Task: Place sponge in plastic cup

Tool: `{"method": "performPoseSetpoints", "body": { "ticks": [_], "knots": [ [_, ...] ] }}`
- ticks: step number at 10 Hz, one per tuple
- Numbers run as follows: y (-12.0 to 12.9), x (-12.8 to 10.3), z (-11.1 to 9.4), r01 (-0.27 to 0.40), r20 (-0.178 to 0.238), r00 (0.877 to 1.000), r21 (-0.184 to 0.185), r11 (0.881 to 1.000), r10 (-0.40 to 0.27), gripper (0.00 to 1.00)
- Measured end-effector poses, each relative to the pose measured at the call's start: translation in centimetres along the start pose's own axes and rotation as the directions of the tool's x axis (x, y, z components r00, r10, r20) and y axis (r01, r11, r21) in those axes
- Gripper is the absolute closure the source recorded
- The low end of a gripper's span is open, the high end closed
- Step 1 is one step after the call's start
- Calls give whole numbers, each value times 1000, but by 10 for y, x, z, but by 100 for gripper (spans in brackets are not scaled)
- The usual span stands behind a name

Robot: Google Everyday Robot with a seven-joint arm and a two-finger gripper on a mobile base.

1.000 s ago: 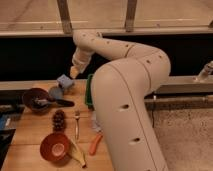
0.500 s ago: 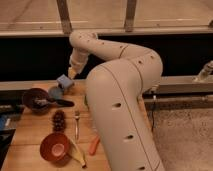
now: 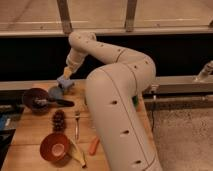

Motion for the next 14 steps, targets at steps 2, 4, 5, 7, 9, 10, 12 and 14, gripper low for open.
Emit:
{"method": "performPoseSetpoints", "body": {
  "ticks": [2, 4, 5, 7, 9, 10, 12, 14],
  "knots": [
    [7, -13, 16, 37, -12, 999, -19, 999, -37, 20],
    [8, -11, 26, 49, -27, 998, -33, 998, -50, 20],
    [7, -6, 30, 45, -36, 998, -38, 998, -46, 20],
    [8, 1, 46, 41, -65, 997, -45, 998, -43, 20],
    [8, 0, 55, 37, -73, 997, -31, 999, -39, 20],
    [7, -1, 56, 35, -70, 997, -25, 999, -37, 20],
    [5, 1, 55, 32, -70, 997, -24, 999, -33, 20],
    [6, 0, 56, 32, -70, 997, -24, 999, -34, 20]
  ]
}}
